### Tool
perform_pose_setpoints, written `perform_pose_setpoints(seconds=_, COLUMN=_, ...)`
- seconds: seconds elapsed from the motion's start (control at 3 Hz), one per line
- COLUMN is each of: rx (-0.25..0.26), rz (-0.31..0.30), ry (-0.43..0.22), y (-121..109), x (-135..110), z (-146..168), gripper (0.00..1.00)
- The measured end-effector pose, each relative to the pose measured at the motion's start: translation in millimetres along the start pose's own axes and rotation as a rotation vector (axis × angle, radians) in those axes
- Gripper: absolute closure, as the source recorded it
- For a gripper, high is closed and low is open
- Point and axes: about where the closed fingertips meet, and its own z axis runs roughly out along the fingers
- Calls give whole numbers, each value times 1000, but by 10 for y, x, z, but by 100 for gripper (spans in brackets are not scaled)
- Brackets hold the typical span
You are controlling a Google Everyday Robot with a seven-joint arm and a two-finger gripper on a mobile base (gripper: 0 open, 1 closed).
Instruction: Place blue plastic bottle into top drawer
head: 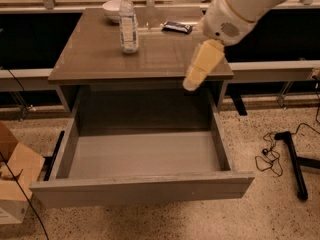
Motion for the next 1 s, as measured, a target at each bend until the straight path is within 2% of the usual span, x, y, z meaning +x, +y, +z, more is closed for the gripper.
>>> perform_pose_setpoints(seconds=0.33, rx=-31, rz=38, ry=-78, y=-413, x=-285, z=351, gripper=0)
perform_pose_setpoints(seconds=0.67, rx=-131, rz=27, ry=-116, y=-772, x=-583, z=888, gripper=0)
perform_pose_setpoints(seconds=1.0, rx=-94, rz=26, ry=-137, y=-855, x=-617, z=759, gripper=0)
